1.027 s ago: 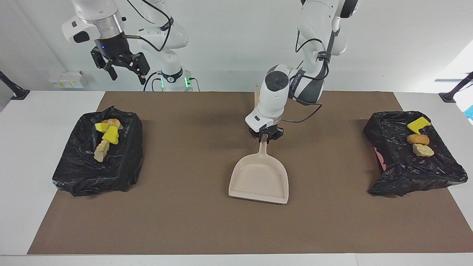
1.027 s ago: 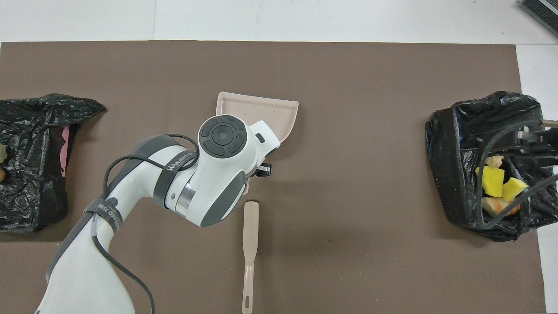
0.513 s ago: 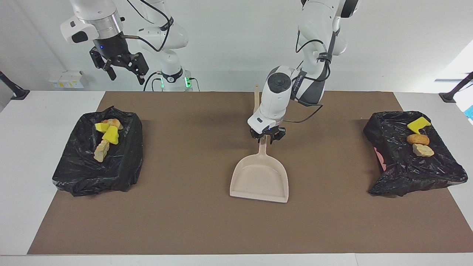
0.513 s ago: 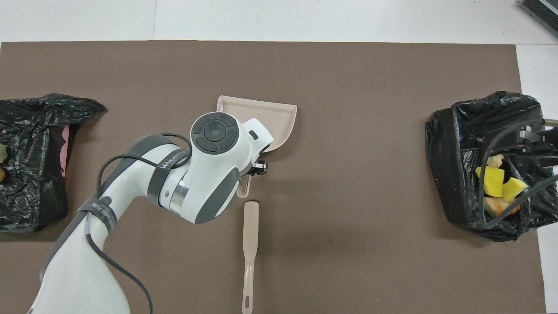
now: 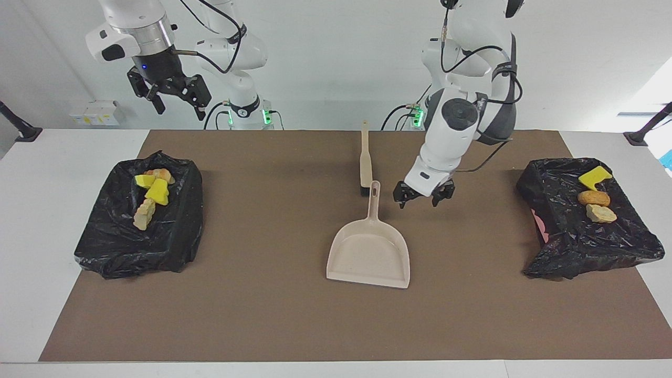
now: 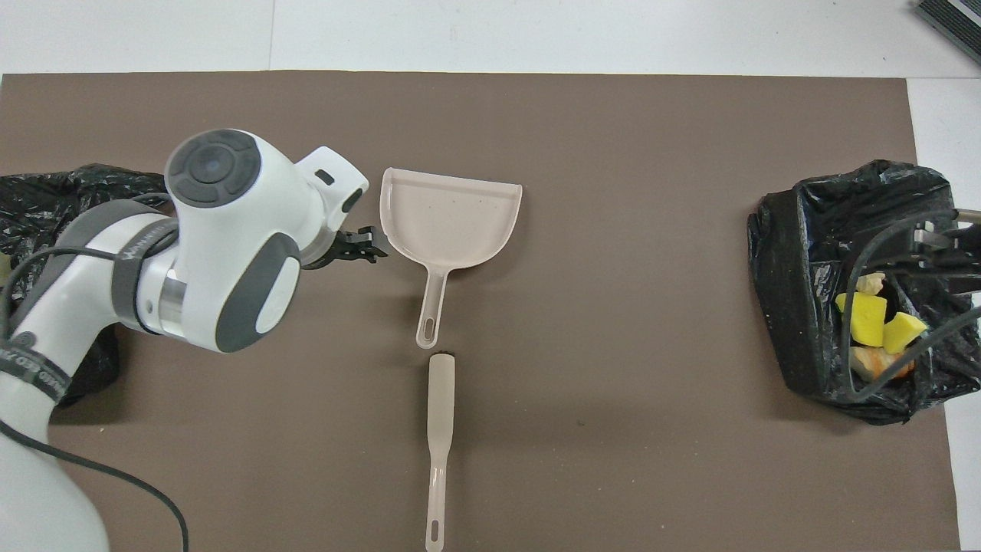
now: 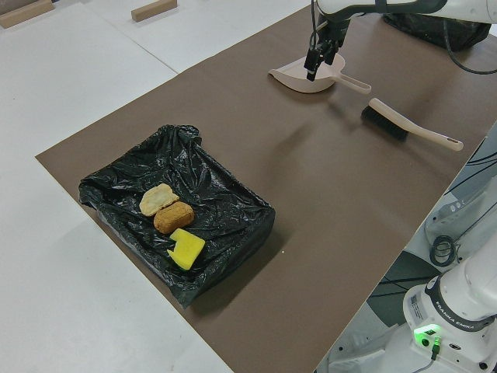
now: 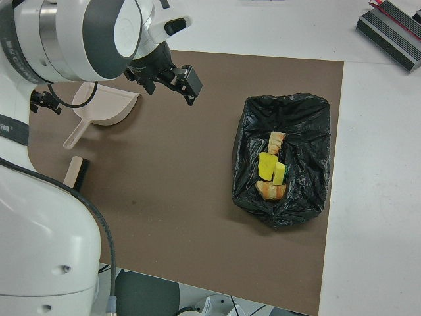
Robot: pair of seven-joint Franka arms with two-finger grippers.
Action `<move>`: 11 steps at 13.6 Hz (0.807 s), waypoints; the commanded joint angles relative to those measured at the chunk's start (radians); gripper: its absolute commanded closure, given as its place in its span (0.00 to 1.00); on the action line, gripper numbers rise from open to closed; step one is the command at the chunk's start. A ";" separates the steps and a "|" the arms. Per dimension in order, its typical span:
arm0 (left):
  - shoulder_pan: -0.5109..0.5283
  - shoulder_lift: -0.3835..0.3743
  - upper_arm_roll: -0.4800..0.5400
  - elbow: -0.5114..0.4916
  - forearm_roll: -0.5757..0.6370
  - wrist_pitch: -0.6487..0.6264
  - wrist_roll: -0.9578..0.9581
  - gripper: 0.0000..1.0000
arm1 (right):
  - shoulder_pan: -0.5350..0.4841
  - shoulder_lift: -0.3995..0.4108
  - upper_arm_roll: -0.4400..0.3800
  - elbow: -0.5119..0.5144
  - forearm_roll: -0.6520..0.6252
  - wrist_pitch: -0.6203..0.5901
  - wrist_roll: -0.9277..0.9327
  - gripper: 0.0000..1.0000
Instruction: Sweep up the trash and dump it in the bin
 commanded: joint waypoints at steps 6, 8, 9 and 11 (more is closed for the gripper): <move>0.231 -0.106 -0.005 0.031 -0.020 -0.111 0.268 0.00 | -0.018 -0.015 0.005 -0.014 0.006 -0.014 -0.025 0.00; 0.280 -0.149 -0.005 0.031 -0.021 -0.155 0.355 0.00 | -0.029 -0.015 0.003 -0.014 0.006 -0.015 -0.031 0.00; 0.295 -0.171 -0.003 0.031 -0.021 -0.171 0.371 0.00 | -0.029 -0.015 0.005 -0.014 0.006 -0.015 -0.031 0.00; 0.323 -0.195 -0.003 0.031 -0.016 -0.205 0.406 0.00 | -0.030 -0.015 0.003 -0.014 0.006 -0.015 -0.033 0.00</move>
